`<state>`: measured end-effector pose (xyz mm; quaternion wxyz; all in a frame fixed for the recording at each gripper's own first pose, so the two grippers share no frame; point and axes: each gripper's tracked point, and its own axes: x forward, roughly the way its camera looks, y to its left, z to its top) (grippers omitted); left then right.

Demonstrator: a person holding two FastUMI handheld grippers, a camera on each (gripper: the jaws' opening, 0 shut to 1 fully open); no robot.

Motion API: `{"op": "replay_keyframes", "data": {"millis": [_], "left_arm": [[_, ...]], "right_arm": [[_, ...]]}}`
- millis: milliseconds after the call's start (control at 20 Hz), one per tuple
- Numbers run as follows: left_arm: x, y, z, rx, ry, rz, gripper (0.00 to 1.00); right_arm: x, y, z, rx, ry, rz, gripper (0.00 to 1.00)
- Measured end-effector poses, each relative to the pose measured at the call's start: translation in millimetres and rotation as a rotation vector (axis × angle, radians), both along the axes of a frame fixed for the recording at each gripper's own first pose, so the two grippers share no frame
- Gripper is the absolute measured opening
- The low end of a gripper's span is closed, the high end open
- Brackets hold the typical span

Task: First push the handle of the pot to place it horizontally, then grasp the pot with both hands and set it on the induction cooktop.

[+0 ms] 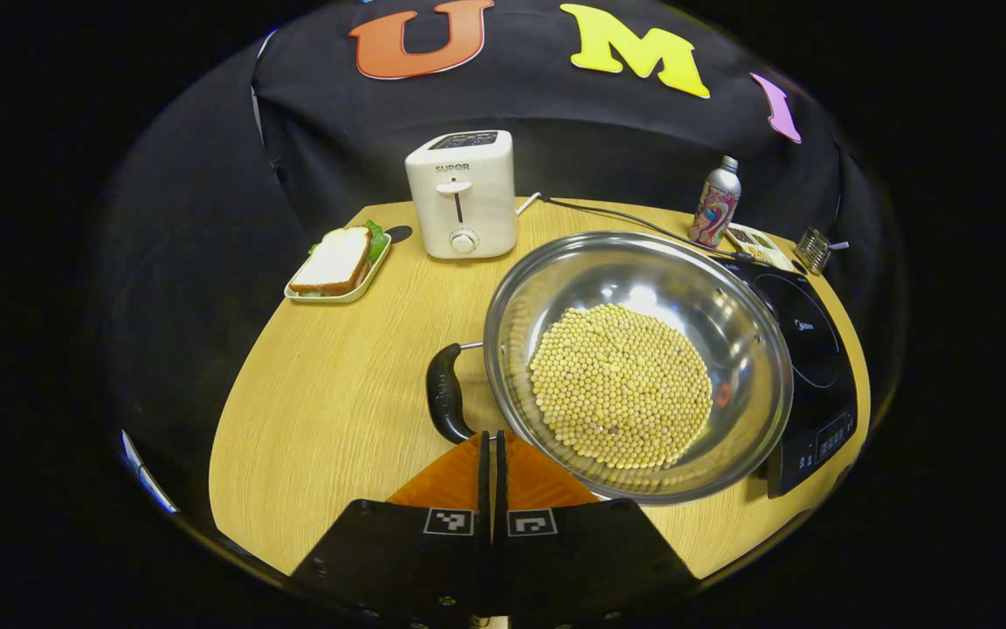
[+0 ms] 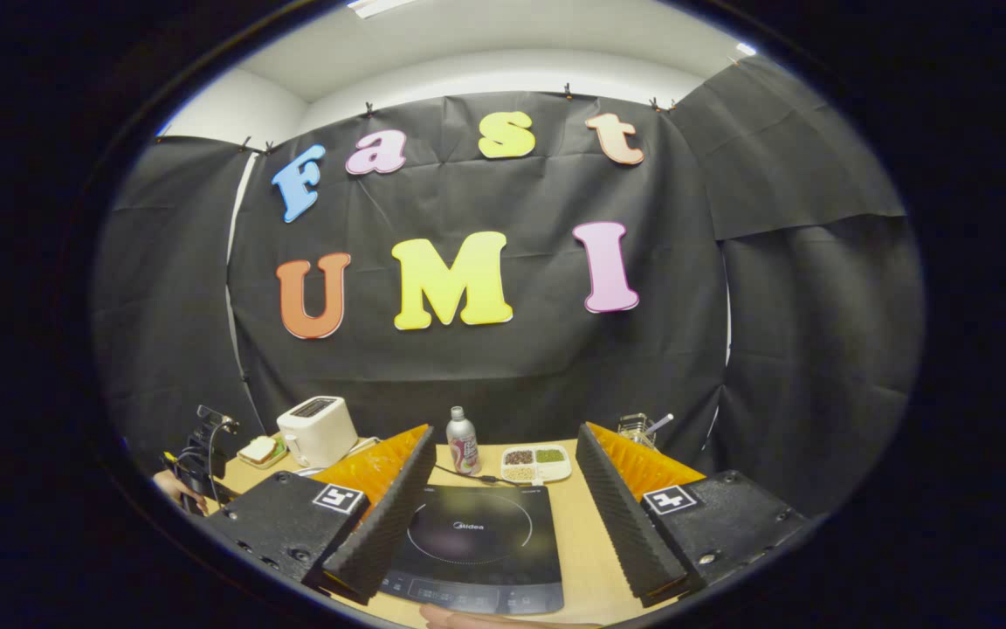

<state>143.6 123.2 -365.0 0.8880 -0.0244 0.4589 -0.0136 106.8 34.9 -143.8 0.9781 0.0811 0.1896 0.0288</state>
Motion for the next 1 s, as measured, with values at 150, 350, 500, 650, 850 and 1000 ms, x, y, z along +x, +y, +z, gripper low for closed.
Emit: {"op": "replay_keyframes", "data": {"millis": [150, 350, 500, 650, 850, 1000], "left_arm": [[13.2, 14.1, -2.5, 0.060, -0.013, 0.021, 0.00], [27.5, 17.6, -7.9, 0.105, -0.027, 0.001, 0.00], [28.6, 21.6, -15.0, 0.102, -0.009, 0.017, 0.00], [28.3, 23.5, -8.2, 0.069, -0.032, 0.032, 0.10], [25.6, 28.5, 3.3, 0.059, -0.070, 0.025, 0.00], [24.3, 22.6, 12.4, 0.021, -0.102, 0.008, 0.15]], "right_arm": [[2.9, 2.6, -10.2, 0.010, 0.025, -0.013, 1.00], [5.7, 7.2, -28.5, 0.020, 0.074, -0.031, 1.00], [7.1, 15.9, -35.7, 0.015, 0.088, -0.030, 0.96], [10.8, 26.2, -40.9, 0.002, 0.085, -0.032, 0.96], [13.3, 47.3, -60.0, -0.025, 0.093, -0.025, 0.96], [9.0, 70.6, -84.4, -0.037, 0.146, 0.003, 0.96]]}}
